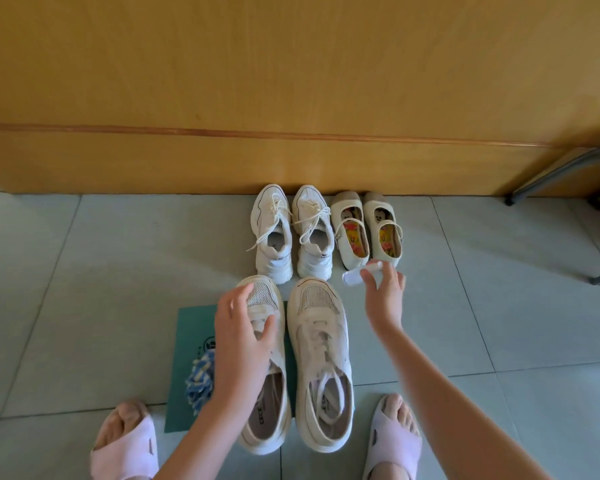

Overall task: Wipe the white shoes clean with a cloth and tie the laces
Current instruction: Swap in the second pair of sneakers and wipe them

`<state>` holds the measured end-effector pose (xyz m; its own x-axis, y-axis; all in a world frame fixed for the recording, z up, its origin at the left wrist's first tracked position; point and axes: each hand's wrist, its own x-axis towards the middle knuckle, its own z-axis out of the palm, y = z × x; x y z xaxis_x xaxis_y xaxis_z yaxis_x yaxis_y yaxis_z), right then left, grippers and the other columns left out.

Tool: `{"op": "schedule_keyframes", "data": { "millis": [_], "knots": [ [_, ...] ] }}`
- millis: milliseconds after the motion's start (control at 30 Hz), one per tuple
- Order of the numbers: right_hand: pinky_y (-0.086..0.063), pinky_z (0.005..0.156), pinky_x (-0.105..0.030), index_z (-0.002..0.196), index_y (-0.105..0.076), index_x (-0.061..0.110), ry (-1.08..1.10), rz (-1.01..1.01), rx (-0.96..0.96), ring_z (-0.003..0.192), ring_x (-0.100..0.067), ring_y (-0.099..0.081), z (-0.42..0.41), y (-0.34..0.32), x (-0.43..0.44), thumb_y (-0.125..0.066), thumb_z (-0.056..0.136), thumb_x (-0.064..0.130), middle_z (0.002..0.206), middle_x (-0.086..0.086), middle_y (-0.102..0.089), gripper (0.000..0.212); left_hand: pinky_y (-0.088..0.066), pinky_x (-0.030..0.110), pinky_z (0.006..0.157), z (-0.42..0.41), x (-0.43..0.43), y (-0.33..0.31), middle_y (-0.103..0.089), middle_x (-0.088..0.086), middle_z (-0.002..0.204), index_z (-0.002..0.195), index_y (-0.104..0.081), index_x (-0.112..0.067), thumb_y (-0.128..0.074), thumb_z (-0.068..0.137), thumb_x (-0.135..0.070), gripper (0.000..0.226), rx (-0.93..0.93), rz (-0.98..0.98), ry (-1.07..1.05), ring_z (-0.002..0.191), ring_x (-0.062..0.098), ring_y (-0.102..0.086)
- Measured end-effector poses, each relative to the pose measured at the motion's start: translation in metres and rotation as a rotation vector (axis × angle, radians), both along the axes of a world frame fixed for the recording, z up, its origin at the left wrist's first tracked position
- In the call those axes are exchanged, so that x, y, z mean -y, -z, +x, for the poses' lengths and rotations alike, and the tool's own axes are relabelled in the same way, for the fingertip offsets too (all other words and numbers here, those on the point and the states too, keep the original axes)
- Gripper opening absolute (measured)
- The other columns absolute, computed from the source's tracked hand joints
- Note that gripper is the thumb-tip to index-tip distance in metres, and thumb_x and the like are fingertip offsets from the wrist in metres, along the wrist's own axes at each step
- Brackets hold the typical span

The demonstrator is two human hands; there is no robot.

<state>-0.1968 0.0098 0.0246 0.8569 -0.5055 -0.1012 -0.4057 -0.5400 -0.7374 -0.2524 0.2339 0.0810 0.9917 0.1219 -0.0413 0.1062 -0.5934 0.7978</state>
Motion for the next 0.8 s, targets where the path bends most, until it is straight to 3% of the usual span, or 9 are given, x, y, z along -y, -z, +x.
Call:
{"op": "schedule_keyframes", "data": {
  "millis": [33, 100, 200, 333, 433, 533, 633, 733, 800],
  "knots": [
    [-0.038, 0.089, -0.031, 0.108, -0.055, 0.015, -0.061, 0.111, 0.05, 0.117, -0.02, -0.041, 0.013, -0.017, -0.001, -0.053, 0.094, 0.021, 0.114, -0.003, -0.055, 0.016, -0.038, 0.029, 0.106, 0.004, 0.001, -0.002, -0.048, -0.001, 0.126, 0.129, -0.049, -0.013, -0.064, 0.086, -0.015, 0.045, 0.02, -0.031, 0.038, 0.12, 0.011, -0.045],
    [-0.039, 0.084, -0.027, 0.103, -0.055, 0.016, -0.194, 0.32, 0.113, 0.11, -0.02, -0.053, 0.031, -0.052, -0.006, -0.05, 0.096, 0.017, 0.113, -0.007, -0.062, 0.009, -0.042, 0.03, 0.102, 0.012, 0.002, -0.006, -0.051, -0.008, 0.121, 0.125, -0.053, -0.018, -0.061, 0.088, -0.014, 0.037, 0.025, -0.098, 0.095, 0.114, 0.006, -0.049],
    [-0.048, 0.083, -0.021, 0.104, -0.057, 0.004, -0.456, 0.564, 0.133, 0.098, -0.008, -0.063, 0.038, -0.097, -0.019, -0.051, 0.096, 0.01, 0.11, -0.008, -0.068, 0.012, -0.045, 0.02, 0.089, 0.026, 0.007, -0.018, -0.051, -0.013, 0.119, 0.128, -0.05, -0.025, -0.06, 0.09, -0.023, 0.04, -0.022, -0.21, 0.12, 0.106, 0.005, -0.053],
    [-0.048, 0.095, -0.03, 0.109, -0.059, 0.009, -0.674, 0.703, 0.015, 0.105, -0.019, -0.063, 0.031, -0.112, -0.037, -0.052, 0.095, 0.021, 0.109, -0.009, -0.068, 0.02, -0.047, 0.02, 0.08, 0.041, 0.012, -0.033, -0.058, -0.021, 0.119, 0.131, -0.05, -0.03, -0.058, 0.087, -0.042, 0.046, -0.105, -0.351, 0.159, 0.096, -0.003, -0.059],
    [-0.047, 0.097, -0.036, 0.117, -0.057, 0.014, -0.646, 0.886, -0.028, 0.103, -0.021, -0.062, 0.021, -0.104, -0.046, -0.05, 0.095, 0.026, 0.105, -0.009, -0.066, 0.026, -0.05, 0.025, 0.069, 0.041, 0.014, -0.033, -0.071, -0.015, 0.093, 0.109, -0.065, -0.029, -0.062, 0.087, -0.034, 0.023, -0.128, -0.358, 0.157, 0.08, 0.0, -0.065],
    [-0.046, 0.099, -0.036, 0.125, -0.054, 0.007, -0.595, 1.024, -0.092, 0.103, -0.02, -0.059, 0.013, -0.098, -0.05, -0.044, 0.094, 0.028, 0.104, -0.008, -0.063, 0.038, -0.054, 0.021, 0.062, 0.034, 0.016, -0.031, -0.072, -0.008, 0.09, 0.101, -0.066, -0.025, -0.065, 0.086, -0.029, 0.016, -0.15, -0.425, 0.129, 0.076, 0.006, -0.067],
    [-0.042, 0.099, -0.036, 0.115, -0.059, 0.005, -0.602, 1.037, -0.114, 0.105, -0.023, -0.055, 0.007, -0.091, -0.054, -0.041, 0.098, 0.031, 0.108, -0.011, -0.059, 0.036, -0.054, 0.024, 0.064, 0.03, 0.018, -0.027, -0.071, -0.009, 0.085, 0.099, -0.067, -0.023, -0.067, 0.084, -0.032, 0.017, -0.155, -0.417, 0.108, 0.074, 0.006, -0.067],
    [-0.043, 0.1, -0.047, 0.114, -0.051, 0.008, -0.556, 1.09, -0.093, 0.107, -0.028, -0.058, 0.008, -0.087, -0.053, -0.037, 0.098, 0.034, 0.11, -0.012, -0.06, 0.033, -0.055, 0.033, 0.063, 0.027, 0.017, -0.023, -0.069, -0.014, 0.079, 0.095, -0.069, -0.024, -0.065, 0.086, -0.033, 0.013, -0.144, -0.384, 0.082, 0.072, 0.006, -0.067],
    [-0.045, 0.097, -0.055, 0.114, -0.048, 0.013, -0.495, 1.16, -0.096, 0.093, -0.024, -0.061, 0.013, -0.087, -0.044, -0.039, 0.098, 0.036, 0.097, -0.01, -0.058, 0.029, -0.052, 0.028, 0.063, 0.025, 0.011, -0.02, -0.068, -0.015, 0.079, 0.094, -0.069, -0.024, -0.062, 0.088, -0.031, 0.011, -0.148, -0.355, 0.062, 0.072, 0.003, -0.065]
  ]
}}
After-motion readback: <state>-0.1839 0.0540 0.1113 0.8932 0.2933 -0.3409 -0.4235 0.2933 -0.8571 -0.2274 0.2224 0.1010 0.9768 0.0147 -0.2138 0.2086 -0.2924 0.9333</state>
